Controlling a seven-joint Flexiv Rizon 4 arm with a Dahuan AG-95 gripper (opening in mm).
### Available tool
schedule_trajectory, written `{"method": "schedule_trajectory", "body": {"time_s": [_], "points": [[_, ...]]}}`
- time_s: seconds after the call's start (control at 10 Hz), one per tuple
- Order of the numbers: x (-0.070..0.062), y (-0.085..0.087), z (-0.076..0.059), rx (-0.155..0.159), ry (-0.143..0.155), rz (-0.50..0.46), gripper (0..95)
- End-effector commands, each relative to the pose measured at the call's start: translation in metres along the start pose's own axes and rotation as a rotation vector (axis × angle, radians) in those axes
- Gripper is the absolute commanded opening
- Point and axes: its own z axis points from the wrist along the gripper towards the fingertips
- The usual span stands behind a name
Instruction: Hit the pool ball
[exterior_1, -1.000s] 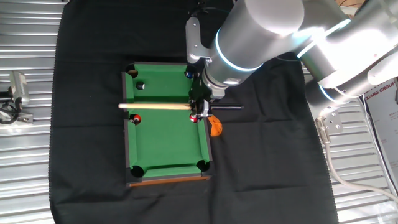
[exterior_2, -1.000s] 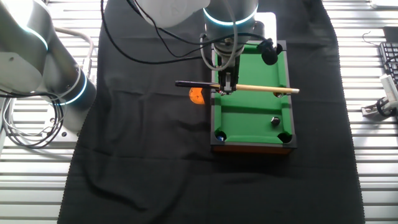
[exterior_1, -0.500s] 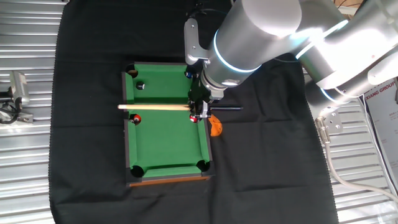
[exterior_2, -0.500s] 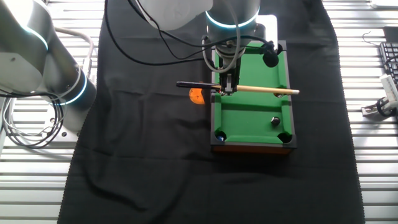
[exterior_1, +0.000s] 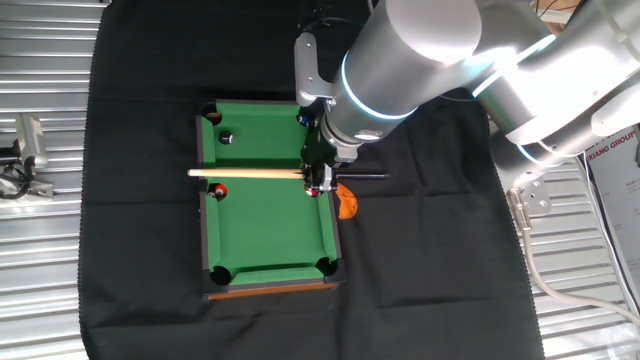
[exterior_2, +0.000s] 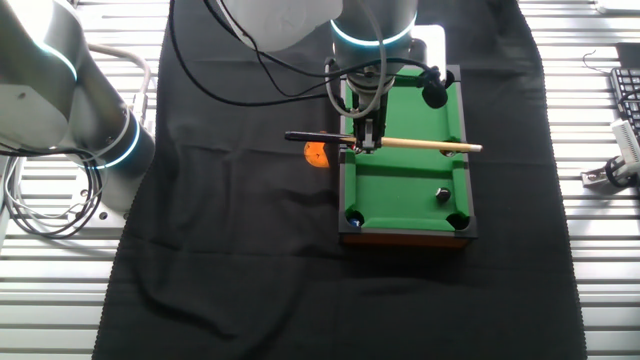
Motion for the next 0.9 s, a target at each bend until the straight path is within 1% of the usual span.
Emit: {"method": "schedule_trajectory", "body": {"time_s": [0.1,0.4,0.5,0.9], "points": [[-0.0004,-0.0003,0.0001,0.002,-0.001,0.001,0.0],[-0.0004,0.0001,0.0003,0.001,-0.008,-0.002,0.0],[-0.0005,0.0005,0.0006,0.000,-0.016,-0.006,0.0],[-0.0006,0.0019,0.0015,0.000,-0.022,-0.007,0.0]]}}
